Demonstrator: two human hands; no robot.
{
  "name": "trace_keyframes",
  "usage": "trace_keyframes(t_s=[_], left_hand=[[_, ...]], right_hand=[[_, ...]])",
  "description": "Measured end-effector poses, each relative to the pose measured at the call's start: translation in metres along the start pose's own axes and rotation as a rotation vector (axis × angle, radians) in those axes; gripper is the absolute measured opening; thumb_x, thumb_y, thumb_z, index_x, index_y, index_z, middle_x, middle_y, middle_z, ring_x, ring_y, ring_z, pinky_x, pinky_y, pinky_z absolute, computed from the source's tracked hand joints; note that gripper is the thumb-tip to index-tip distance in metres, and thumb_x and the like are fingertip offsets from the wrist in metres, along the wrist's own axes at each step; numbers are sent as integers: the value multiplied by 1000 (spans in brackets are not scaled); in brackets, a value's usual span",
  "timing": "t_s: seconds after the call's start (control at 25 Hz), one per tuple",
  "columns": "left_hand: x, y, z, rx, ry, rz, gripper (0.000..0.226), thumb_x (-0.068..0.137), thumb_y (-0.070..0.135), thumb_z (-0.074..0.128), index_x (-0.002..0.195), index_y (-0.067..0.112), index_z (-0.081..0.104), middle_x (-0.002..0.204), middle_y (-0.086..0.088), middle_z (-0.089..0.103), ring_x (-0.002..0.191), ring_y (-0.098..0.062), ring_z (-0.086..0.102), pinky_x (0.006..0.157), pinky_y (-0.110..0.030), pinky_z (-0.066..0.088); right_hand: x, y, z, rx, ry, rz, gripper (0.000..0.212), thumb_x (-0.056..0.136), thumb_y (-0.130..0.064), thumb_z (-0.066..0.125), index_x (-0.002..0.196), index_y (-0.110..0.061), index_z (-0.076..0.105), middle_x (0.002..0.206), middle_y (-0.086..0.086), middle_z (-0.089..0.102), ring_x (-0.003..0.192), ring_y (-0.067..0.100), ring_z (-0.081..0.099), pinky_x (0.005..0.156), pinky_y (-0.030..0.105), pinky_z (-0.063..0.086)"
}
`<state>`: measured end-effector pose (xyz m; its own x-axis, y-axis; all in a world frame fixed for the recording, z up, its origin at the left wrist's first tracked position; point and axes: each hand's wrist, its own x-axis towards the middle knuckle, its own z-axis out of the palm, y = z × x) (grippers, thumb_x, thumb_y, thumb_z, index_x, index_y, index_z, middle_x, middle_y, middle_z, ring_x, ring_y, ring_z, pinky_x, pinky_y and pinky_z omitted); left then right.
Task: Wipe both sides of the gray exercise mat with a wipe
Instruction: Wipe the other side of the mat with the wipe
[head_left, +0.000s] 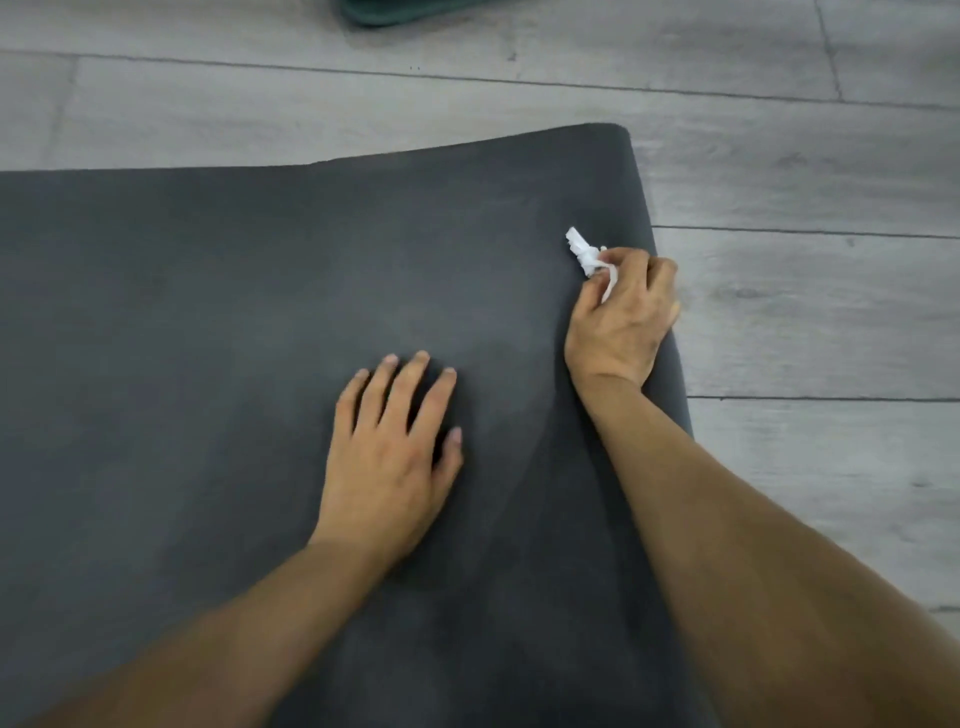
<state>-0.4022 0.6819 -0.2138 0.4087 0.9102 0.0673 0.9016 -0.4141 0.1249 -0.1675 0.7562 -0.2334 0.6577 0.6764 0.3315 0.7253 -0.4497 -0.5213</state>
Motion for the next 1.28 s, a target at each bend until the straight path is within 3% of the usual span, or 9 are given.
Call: trace_keyframes(t_s=[0.12, 0.28, 0.44, 0.52, 0.6, 0.8, 0.88, 1.04, 1.28], left_hand=[[-100, 16, -8, -41, -143, -53, 73, 95, 48, 42, 160, 19, 29, 169, -8, 20, 155, -33, 19, 122, -58, 21], [-107, 12, 1, -6, -156, -81, 76, 89, 50, 42, 160, 23, 28, 169, -4, 20, 155, -32, 19, 123, -58, 21], [-109, 12, 6, 12, -137, -76, 74, 89, 50, 42, 157, 21, 37, 168, -5, 23, 155, -32, 20, 123, -57, 21], [-109, 11, 7, 17, -119, -80, 74, 89, 51, 41, 158, 23, 35, 168, -4, 23, 155, -31, 21, 123, -57, 21], [-107, 12, 6, 38, -105, -76, 75, 90, 51, 40, 159, 25, 32, 168, -3, 23, 155, -31, 22, 123, -56, 22], [-108, 14, 6, 45, -62, -83, 74, 89, 50, 40, 158, 24, 34, 167, -3, 25, 154, -31, 24, 123, -56, 22], [-105, 11, 8, 40, -60, -84, 74, 89, 51, 40, 158, 24, 35, 167, -4, 25, 154, -31, 23, 123, -56, 21], [-108, 11, 8, 25, -71, -87, 72, 91, 53, 38, 156, 22, 40, 167, -5, 26, 155, -30, 20, 124, -55, 19], [-106, 13, 6, 50, -65, -92, 75, 90, 54, 37, 159, 26, 33, 166, -4, 28, 153, -32, 24, 124, -53, 18]], right_hand=[[0, -2, -2, -38, -6, -44, 18, 92, -23, 49, 104, -21, 63, 103, 4, 56, 87, 24, 55, 83, 36, 35], [-8, -10, -6, -173, -52, -24, 21, 93, -21, 50, 105, -22, 67, 99, 4, 58, 91, 24, 56, 84, 33, 31], [-102, -108, 4, -33, -447, -597, 15, 86, -16, 57, 96, -17, 68, 95, 5, 60, 83, 28, 59, 74, 38, 34], [-86, -103, 0, -151, -399, -870, 18, 86, -18, 49, 88, -19, 66, 87, 4, 62, 77, 27, 60, 67, 37, 36], [-29, -50, -19, -284, -275, -706, 28, 84, -18, 38, 82, -16, 66, 81, 10, 63, 74, 33, 61, 62, 39, 40], [7, -6, -45, -405, -278, -32, 23, 95, -6, 43, 113, -8, 56, 118, 15, 56, 110, 33, 52, 90, 39, 39], [-39, -67, -31, -244, -372, -100, 23, 98, -9, 40, 116, -10, 55, 119, 11, 56, 109, 30, 55, 89, 36, 42], [-106, -100, -46, -199, -681, -806, 21, 90, -12, 55, 111, -13, 56, 113, 9, 56, 100, 30, 55, 82, 38, 41], [-7, 11, -78, -497, -334, -73, 24, 95, -5, 44, 117, -7, 52, 120, 18, 54, 109, 36, 54, 89, 41, 41]])
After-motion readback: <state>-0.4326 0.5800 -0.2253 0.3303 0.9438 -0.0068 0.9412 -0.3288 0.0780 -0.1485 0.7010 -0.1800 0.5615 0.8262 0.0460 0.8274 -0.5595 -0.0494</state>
